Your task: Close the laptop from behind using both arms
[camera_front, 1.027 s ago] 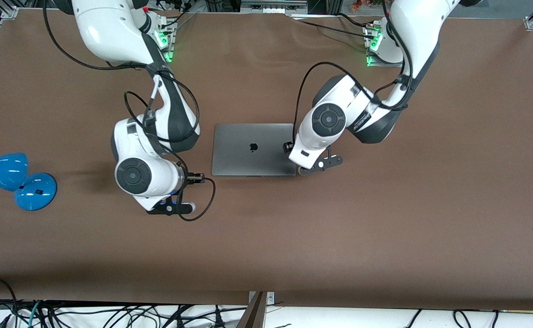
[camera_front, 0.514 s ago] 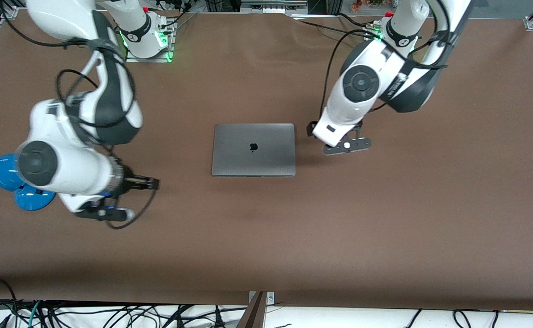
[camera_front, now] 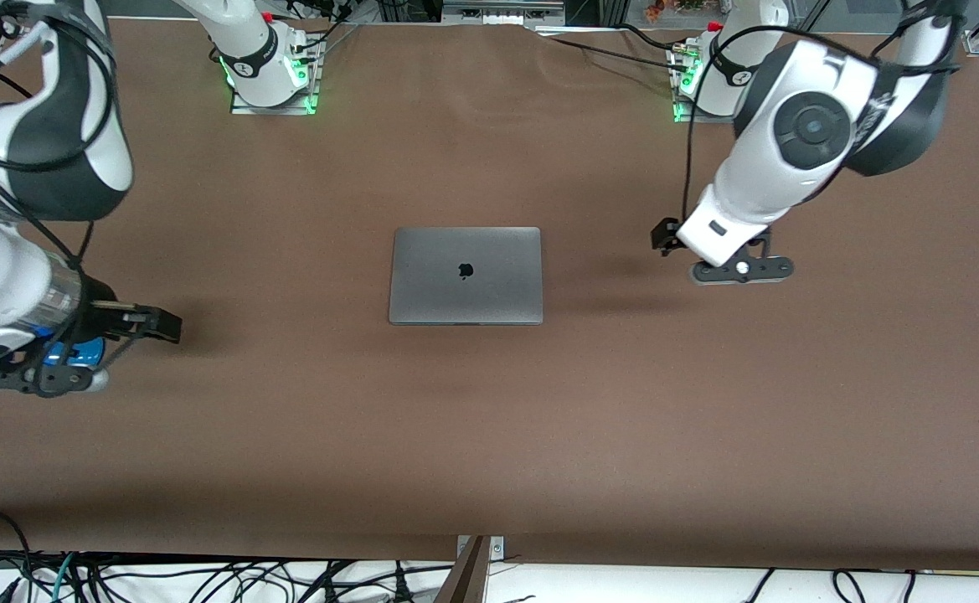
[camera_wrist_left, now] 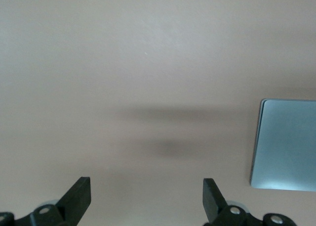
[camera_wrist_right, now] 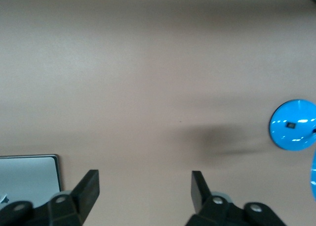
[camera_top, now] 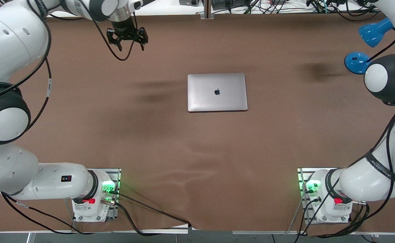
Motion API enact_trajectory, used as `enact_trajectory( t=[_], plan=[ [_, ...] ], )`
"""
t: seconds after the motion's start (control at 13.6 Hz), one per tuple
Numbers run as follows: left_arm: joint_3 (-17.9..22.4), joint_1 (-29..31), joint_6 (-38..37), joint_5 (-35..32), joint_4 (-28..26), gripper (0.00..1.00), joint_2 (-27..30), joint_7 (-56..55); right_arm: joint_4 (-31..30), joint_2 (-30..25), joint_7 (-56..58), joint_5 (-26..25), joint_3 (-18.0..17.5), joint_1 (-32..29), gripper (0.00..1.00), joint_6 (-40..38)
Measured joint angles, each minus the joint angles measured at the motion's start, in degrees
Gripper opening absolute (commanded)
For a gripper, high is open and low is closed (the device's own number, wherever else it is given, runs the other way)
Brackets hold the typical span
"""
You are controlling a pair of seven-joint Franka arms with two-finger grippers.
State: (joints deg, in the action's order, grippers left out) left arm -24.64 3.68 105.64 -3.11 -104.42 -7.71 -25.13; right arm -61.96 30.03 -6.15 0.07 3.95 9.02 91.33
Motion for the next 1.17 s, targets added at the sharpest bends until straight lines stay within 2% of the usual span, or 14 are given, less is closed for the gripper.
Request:
enact_trajectory(
  t=[0.15, 0.29, 0.59, 0.88, 1.17],
  plan=[
    [0.7, 0.7, -0.4, 0.0, 0.0, 1.00, 1.8, 2.6, -1.3, -1.5, 3.0, 0.0, -0.2, -1.4, 0.99, 2.1],
    [3.7, -0.9, -0.9, 0.0, 0.0, 1.00, 2.8, 4.3, -2.7, -3.2, 5.4, 0.0, -0.2, -2.7, 0.99, 4.0],
    [12.8, -7.3, -3.3, 0.0, 1.6, 1.00, 4.0, 8.6, -6.5, -5.6, 6.3, 0.0, -0.6, -4.8, 0.99, 6.5],
    [22.9, -14.9, -8.7, 0.0, 6.4, 1.00, 5.7, 12.5, -10.7, -6.5, 6.3, -0.1, -5.1, -9.2, 0.99, 8.9],
    [25.6, -15.4, -15.2, 0.0, 13.1, 1.00, 6.5, 15.5, -11.1, -7.1, 6.2, -0.2, -6.1, -9.6, 0.99, 9.0]
  ],
)
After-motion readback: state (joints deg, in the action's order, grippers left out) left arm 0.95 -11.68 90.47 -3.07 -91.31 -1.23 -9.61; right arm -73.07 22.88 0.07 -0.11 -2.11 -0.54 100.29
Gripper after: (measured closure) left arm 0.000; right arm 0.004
